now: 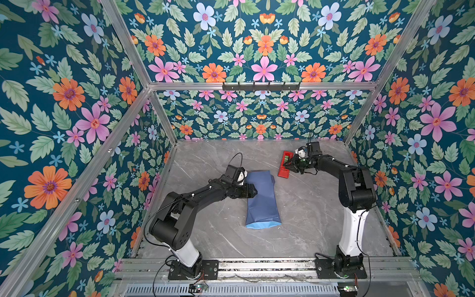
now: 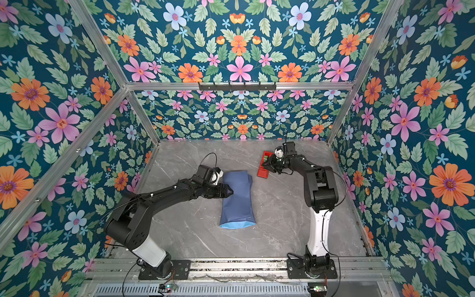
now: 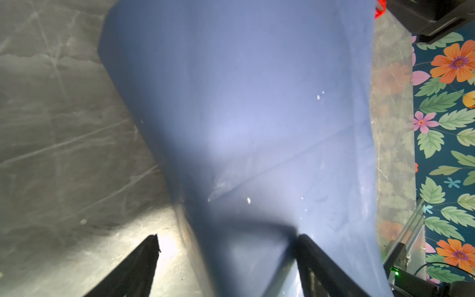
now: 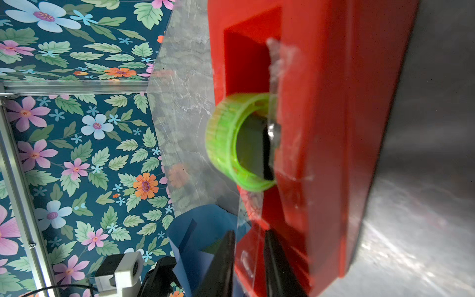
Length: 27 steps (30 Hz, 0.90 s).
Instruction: Wrap the gift box in paper
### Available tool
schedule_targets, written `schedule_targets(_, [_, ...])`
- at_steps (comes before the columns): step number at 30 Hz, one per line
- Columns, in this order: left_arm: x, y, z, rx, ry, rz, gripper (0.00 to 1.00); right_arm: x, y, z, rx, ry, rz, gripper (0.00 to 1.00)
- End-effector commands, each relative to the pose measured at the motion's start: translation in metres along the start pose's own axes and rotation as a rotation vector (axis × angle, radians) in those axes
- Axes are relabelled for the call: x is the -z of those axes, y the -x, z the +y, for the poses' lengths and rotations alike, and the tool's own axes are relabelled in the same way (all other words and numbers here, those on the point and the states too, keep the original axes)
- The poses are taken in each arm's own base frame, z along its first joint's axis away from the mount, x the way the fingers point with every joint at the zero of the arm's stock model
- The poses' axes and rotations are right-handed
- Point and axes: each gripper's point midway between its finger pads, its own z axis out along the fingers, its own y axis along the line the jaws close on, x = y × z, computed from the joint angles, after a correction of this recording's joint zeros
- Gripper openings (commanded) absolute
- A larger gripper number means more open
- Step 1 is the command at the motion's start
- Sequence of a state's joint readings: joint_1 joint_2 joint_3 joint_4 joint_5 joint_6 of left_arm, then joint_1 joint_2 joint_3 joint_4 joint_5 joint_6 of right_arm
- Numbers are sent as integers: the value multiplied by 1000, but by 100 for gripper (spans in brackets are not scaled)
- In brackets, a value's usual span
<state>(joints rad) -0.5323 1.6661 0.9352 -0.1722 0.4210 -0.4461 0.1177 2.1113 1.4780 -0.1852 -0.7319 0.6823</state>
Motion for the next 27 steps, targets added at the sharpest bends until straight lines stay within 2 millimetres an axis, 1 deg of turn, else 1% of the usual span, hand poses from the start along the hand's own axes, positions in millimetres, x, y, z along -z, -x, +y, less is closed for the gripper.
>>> schedule_targets(1, [-3, -34, 39, 22, 178, 108, 85, -3, -1, -2, -26, 4, 3, 20])
schedule_targets(6, [-3, -34, 39, 22, 176, 108, 85, -5, 0, 1, -46, 30, 6, 15])
schedule_targets(16, [-4, -35, 39, 19, 177, 110, 85, -7, 1, 1, -66, 43, 6, 10])
schedule_targets(20, [-4, -34, 39, 20, 177, 109, 85, -7, 1, 3, -73, 56, 6, 7])
schedule_targets(24, [-4, -35, 39, 18, 177, 111, 85, -6, 4, 11, -83, 95, 0, 0])
schedule_targets(27, [-4, -34, 39, 19, 178, 108, 85, -3, 6, 20, -88, 136, -17, 0])
